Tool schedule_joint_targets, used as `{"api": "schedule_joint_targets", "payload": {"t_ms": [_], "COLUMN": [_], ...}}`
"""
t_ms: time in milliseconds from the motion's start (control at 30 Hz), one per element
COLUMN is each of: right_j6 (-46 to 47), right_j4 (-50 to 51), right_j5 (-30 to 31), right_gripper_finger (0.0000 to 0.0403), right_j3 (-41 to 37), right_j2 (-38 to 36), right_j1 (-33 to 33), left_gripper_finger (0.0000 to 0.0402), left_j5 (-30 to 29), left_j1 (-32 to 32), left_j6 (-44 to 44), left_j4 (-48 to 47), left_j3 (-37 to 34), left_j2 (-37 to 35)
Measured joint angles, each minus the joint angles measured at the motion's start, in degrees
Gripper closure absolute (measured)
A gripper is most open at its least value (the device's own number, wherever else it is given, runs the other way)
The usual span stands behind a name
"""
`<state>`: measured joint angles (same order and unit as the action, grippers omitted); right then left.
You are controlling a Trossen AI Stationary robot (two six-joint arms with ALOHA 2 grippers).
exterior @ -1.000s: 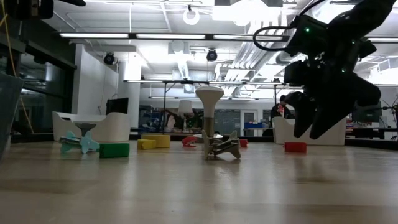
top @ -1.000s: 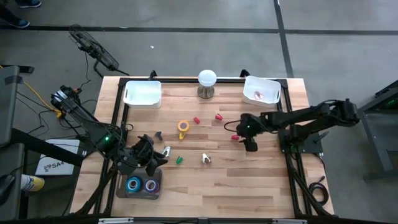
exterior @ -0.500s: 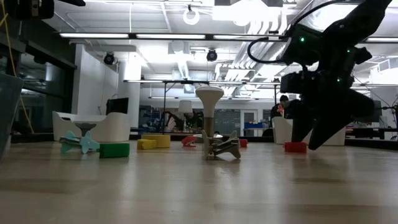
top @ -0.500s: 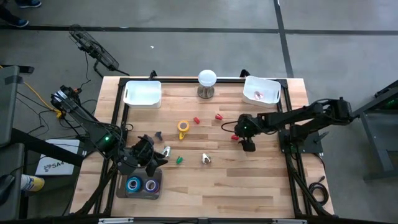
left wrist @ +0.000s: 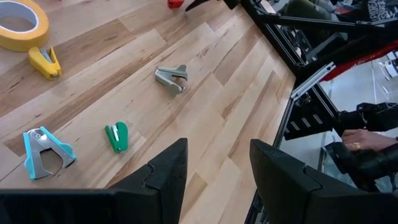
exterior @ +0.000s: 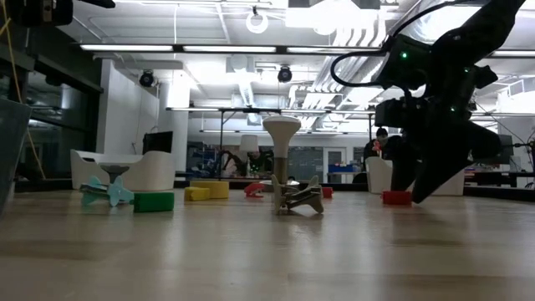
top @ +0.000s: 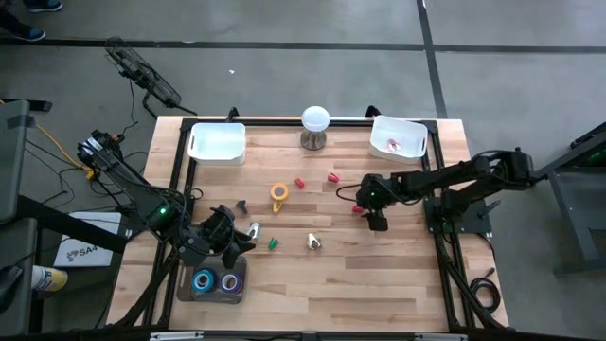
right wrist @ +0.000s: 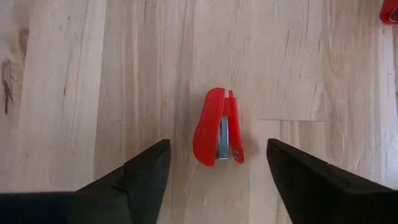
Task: Pick and place Stapler, Stapler remover, tape
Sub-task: Put the bottom right red stapler into the left white bin
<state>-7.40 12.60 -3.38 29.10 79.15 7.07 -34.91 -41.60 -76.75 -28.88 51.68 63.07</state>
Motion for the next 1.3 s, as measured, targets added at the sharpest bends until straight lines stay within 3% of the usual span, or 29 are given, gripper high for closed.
{"api": "schedule_joint_targets", "payload": {"t_ms": [267,1000,1300], "right_j6": [-0.04,-0.46,4.34], "right_j4": [-0.02,-0.02,-0.43], "right_j5": [0.26,0.68,-0.65], "right_gripper_finger": [0.0209,0.0334,0.0400], "right_j3": [0.00,0.07,0.09], "right_j2": [0.00,0.00,-0.02], "right_j1": [0.00,0.00,0.02], "left_gripper_finger": [0.0231,0.0231,0.0231], "left_j5": [0.01,-0.01,-0.23], "left_j1": [-0.01,0.00,-0.02], "left_j6": [0.44,0.44,0.44], "left_j4": [0.00,0.00,0.02], "left_j3": [0.00,0.00,0.00], "left_j2": [0.00,0.00,0.00]}}
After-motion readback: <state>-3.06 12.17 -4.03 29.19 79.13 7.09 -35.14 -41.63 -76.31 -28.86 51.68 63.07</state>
